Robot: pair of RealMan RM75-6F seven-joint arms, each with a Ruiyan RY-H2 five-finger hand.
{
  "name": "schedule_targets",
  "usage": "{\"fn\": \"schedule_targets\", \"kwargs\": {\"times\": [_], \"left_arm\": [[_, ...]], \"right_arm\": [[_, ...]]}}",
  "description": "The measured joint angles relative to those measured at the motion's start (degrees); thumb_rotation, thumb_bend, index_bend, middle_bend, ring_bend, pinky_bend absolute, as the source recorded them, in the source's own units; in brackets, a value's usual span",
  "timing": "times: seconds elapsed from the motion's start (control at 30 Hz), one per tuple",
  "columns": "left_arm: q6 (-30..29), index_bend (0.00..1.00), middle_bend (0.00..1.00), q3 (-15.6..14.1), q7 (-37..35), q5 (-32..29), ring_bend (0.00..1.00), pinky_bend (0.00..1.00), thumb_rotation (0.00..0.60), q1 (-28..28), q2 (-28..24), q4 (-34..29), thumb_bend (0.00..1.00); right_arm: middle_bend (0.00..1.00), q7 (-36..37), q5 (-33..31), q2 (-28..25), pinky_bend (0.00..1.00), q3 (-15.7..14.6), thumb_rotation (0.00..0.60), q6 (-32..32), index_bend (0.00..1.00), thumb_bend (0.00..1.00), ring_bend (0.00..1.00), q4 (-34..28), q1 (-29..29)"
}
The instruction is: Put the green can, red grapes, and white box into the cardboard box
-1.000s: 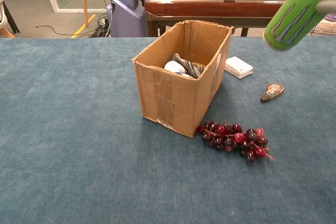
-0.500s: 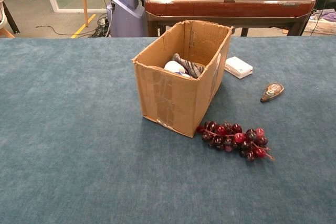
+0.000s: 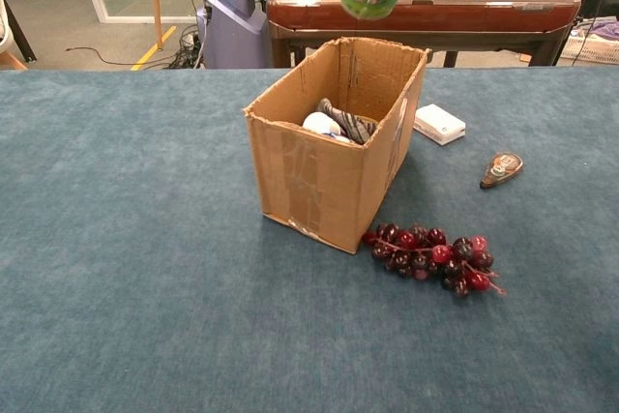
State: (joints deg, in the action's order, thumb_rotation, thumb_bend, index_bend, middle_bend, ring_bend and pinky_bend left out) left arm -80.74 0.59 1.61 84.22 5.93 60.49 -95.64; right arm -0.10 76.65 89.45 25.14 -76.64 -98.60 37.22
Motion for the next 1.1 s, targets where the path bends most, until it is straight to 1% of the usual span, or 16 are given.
{"fn": "schedule_targets", "kwargs": {"times": [0.1,0.17,0.27,0.3,0.33,0.37,0.4,0.47,0.67,0.73,0.8,0.97,1.03,1.1], "left_arm": [[-0.2,0.32,0.36,-0.1,-0.2,0.2,0.32,0.53,0.6,-0.1,-0.1,-0.1,0.28],[-0.3,0.32,0.36,-0.1,-0.4,0.3,0.32,0.53,0.6,-0.1,-0.2,-0.1,0.28],[-0.5,0.32,0.36,-0.1,-0.6,0.5,0.32,0.53,0.6,-0.2,-0.3,-0.2,0.28],[-0.5,0.32,0.36,-0.1,-0.6,0.5,0.32,0.53,0.6,-0.2,-0.3,-0.3,0.28],[-0.5,0.32,0.36,-0.1,-0.6,0.5,0.32,0.53,0.6,-0.2,-0.3,-0.2,0.28],[-0.5,0.32,0.36,-0.1,-0.6,0.5,0.32,0.53,0.6,-0.2,-0.3,-0.2,0.28],[-0.4,0.32,0.36,-0.1,-0.6,0.5,0.32,0.53,0.6,-0.2,-0.3,-0.2,0.28],[-0.3,0.32,0.36,-0.1,-0.6,0.4,0.32,0.53,0.6,-0.2,-0.3,-0.2,0.28],[-0.5,0.32,0.36,-0.1,-0.5,0.5,0.32,0.53,0.6,-0.3,-0.3,-0.2,0.28],[-0.4,0.32,0.36,-0.1,-0.4,0.5,0.32,0.53,0.6,-0.3,-0.3,-0.2,0.28],[-0.4,0.32,0.36,-0.1,-0.4,0.4,0.32,0.53,0.6,-0.3,-0.3,-0.2,0.28],[-0.1,0.32,0.36,-0.1,-0.2,0.1,0.32,0.53,0.6,-0.2,-0.2,-0.1,0.28],[0.1,0.32,0.36,0.0,0.0,-0.1,0.32,0.53,0.6,-0.1,-0.1,0.0,0.28],[0.2,0.32,0.36,0.1,0.2,-0.3,0.32,0.53,0.6,0.0,0.0,0.0,0.28]], "right_arm": [[0.54,-0.2,-2.2,0.9,0.66,0.1,0.6,2.2,0.53,0.09,0.47,1.2,1.1],[0.49,-0.2,-3.5,1.3,0.62,0.0,0.6,3.8,0.48,0.06,0.42,2.0,1.7],[0.36,0.0,-5.4,1.5,0.41,-0.2,0.6,6.6,0.32,0.01,0.3,3.0,2.6],[0.31,0.1,-6.3,1.5,0.33,-0.4,0.6,7.8,0.24,0.0,0.26,3.1,2.9],[0.28,0.2,-7.0,1.4,0.3,-0.4,0.6,8.8,0.19,0.0,0.23,3.2,3.2],[0.23,0.2,-7.7,1.2,0.26,-0.5,0.6,9.9,0.11,0.0,0.19,3.2,3.4],[0.18,0.2,-8.7,0.9,0.24,-0.6,0.6,11.2,0.06,0.0,0.16,3.2,3.8],[0.14,0.4,-9.8,0.3,0.22,-0.8,0.6,12.9,0.03,0.0,0.14,3.1,4.3],[0.13,1.7,-8.9,-2.1,0.22,-1.7,0.6,13.6,0.02,0.0,0.13,1.1,4.2],[0.13,2.1,-7.5,-3.7,0.22,-2.4,0.6,13.3,0.02,0.0,0.13,-0.5,3.4],[0.16,2.4,-5.7,-5.8,0.22,-3.3,0.6,12.6,0.03,0.0,0.13,-2.3,2.4],[0.24,1.9,-0.2,-11.5,0.27,-6.3,0.6,10.1,0.13,0.0,0.14,-6.6,-0.8],[0.26,0.3,2.3,-14.0,0.29,-8.0,0.6,8.4,0.16,0.0,0.16,-8.4,-2.5],[0.27,-1.9,4.9,-16.4,0.29,-9.9,0.6,6.8,0.19,0.0,0.17,-10.2,-4.3]]}}
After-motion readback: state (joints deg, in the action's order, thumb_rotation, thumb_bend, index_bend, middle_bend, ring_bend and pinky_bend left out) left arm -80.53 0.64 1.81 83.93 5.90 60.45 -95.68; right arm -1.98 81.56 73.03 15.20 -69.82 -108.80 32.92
